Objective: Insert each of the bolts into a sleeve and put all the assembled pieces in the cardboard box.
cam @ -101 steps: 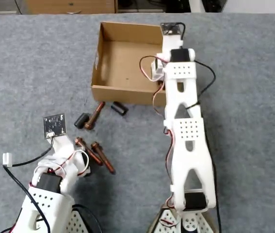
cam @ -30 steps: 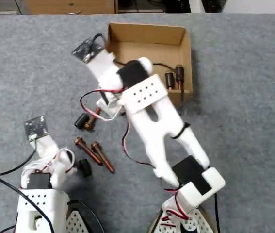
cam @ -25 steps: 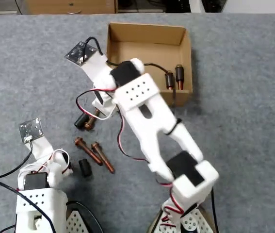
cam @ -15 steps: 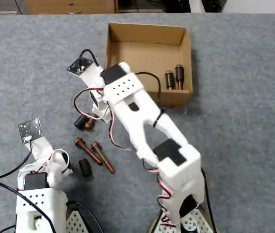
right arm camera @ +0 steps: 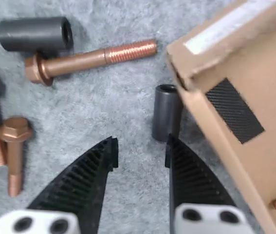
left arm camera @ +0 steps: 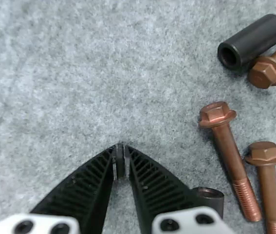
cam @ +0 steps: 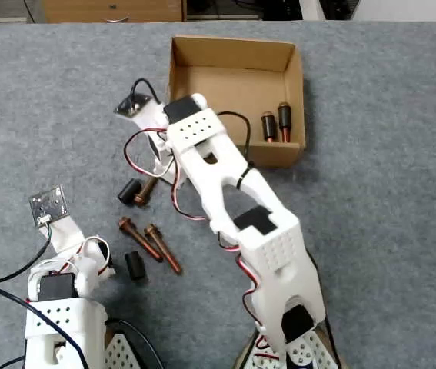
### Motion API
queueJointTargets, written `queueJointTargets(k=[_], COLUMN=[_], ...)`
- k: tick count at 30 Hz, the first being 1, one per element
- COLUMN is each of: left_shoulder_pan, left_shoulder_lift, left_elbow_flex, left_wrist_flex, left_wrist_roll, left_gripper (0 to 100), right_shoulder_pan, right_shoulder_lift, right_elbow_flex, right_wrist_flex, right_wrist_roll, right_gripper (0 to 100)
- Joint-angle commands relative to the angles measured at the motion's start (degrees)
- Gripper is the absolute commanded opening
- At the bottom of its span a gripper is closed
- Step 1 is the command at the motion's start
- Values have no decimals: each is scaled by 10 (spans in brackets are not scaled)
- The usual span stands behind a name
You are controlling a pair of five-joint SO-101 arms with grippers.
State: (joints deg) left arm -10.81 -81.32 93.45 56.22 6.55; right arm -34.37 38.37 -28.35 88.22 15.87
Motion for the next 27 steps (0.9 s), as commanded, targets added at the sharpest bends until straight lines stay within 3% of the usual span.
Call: queueJointTargets(k=[1, 11, 27], left_shoulder_pan=[-11, -11, -12], left_shoulder_lift=[-4, -5, -5], left_elbow_flex=[-25, -25, -22], left_wrist_flex=[2, 1, -20], left_wrist_roll=[-6, -5, -5], left_gripper=[19, 19, 19], right_shoulder_pan=[9, 51, 50], right_shoulder_lift=[11, 78, 147], right_elbow_flex=[-43, -119, -124], right_wrist_flex=[4, 6, 0], right_wrist_roll=[13, 13, 14], right_gripper=[160, 160, 158])
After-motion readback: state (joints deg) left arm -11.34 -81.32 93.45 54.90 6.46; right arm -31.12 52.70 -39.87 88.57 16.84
